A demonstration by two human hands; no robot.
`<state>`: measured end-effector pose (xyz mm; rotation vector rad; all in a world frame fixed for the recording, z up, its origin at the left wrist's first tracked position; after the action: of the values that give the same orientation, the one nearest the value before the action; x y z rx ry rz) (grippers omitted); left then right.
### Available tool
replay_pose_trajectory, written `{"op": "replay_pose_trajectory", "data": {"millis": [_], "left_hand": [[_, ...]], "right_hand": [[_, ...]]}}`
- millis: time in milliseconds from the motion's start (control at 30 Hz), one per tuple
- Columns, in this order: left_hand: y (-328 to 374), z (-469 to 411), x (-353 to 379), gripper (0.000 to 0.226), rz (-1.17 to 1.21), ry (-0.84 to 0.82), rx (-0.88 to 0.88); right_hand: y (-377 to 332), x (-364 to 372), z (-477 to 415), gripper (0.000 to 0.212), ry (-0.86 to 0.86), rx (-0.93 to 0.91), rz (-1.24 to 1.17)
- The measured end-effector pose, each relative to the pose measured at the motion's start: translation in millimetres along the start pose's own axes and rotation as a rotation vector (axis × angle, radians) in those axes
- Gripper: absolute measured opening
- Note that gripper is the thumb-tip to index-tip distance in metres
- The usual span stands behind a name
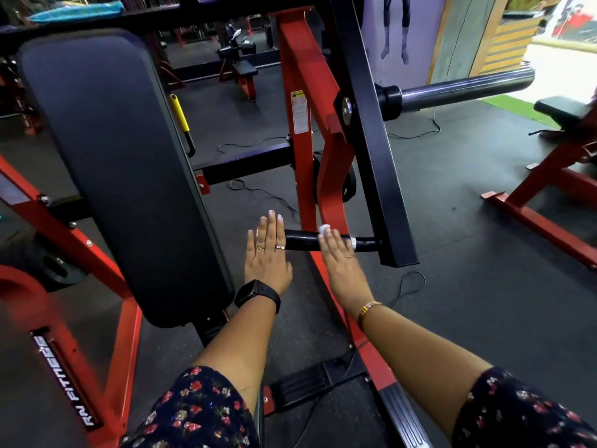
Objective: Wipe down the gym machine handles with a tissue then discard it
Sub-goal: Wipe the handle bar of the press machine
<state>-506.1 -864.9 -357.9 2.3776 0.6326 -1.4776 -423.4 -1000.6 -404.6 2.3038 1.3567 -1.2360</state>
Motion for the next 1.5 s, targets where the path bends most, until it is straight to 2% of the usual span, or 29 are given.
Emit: {"op": "replay_pose_trajectory", "data": {"millis": [100, 200, 267, 367, 467, 533, 600, 767, 867, 967, 1033, 1133, 1200, 1300, 1433, 1500], "left_hand": [[7.5, -0.7, 5.7, 0.119, -0.051, 0.044, 0.06], [13.8, -1.3, 13.1, 0.121, -0.112, 0.067, 0.141], [15.9, -1.2, 16.4, 0.119, -0.127, 0.077, 0.167], [18.1, -0.8, 19.1, 0.117, -0.125, 0.079, 0.162], [19.8, -1.5, 20.5, 0.118, -0.127, 0.08, 0.147], [20.8, -1.6, 21.5, 0.119, -0.12, 0.073, 0.138], [21.2, -1.8, 22.0, 0.119, -0.126, 0.063, 0.132], [21.2, -2.5, 22.1, 0.114, -0.139, 0.092, 0.124], [21.5, -1.7, 21.4, 0.112, -0.129, 0.085, 0.124], [21.7, -1.9, 20.8, 0.11, -0.111, 0.049, 0.099], [22.9, -2.0, 18.9, 0.107, -0.097, 0.029, 0.092], [29.8, -3.2, 15.9, 0.097, 0.035, 0.019, 0.076], [38.4, -2.7, 9.9, 0.094, 0.196, 0.032, 0.047], [58.8, 1.1, 6.5, 0.086, 0.517, 0.047, 0.031], [83.7, 1.7, -3.3, 0.071, 0.977, -0.066, -0.256], [93.0, -1.1, -7.5, 0.061, 1.114, -0.111, -0.368]], "right_hand": [[21.6, -4.8, 8.2, 0.072, 0.043, 0.101, 0.052], [26.6, -7.3, -6.8, 0.066, 0.021, 0.179, 0.002], [28.0, -9.9, -28.4, 0.056, -0.044, 0.268, -0.053], [32.8, -14.3, -51.5, 0.055, -0.185, 0.363, -0.108], [32.1, -13.0, -40.6, 0.06, -0.157, 0.337, -0.124], [26.2, -6.3, -12.8, 0.064, -0.003, 0.249, -0.111], [18.9, -2.1, 14.8, 0.066, 0.077, 0.191, -0.116], [22.4, -5.5, 8.4, 0.06, 0.026, 0.156, -0.063], [34.1, -9.9, -25.6, 0.057, -0.077, 0.229, -0.051], [42.2, -12.2, -44.7, 0.052, -0.175, 0.422, -0.115], [40.0, -14.5, -38.9, 0.054, -0.164, 0.434, -0.161], [33.7, -21.9, -15.6, 0.056, -0.044, 0.432, -0.265], [31.2, -30.4, -5.9, 0.054, 0.026, 0.572, -0.401], [32.6, -45.5, -5.3, 0.045, 0.076, 0.895, -0.606], [42.5, -61.4, -10.4, 0.034, 0.139, 1.394, -1.187], [47.4, -72.5, -9.6, 0.025, 0.161, 1.493, -1.308]]}}
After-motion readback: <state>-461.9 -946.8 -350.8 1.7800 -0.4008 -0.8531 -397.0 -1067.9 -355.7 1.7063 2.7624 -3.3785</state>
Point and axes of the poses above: each hand's wrist, its own z-axis away from the middle knuckle, its own x-axis out of the palm, y = z × x, the point moved 2 cm from there along -z, towards the middle knuckle, and after that the axes turned 15 degrees about y, right-handed, at the moved point
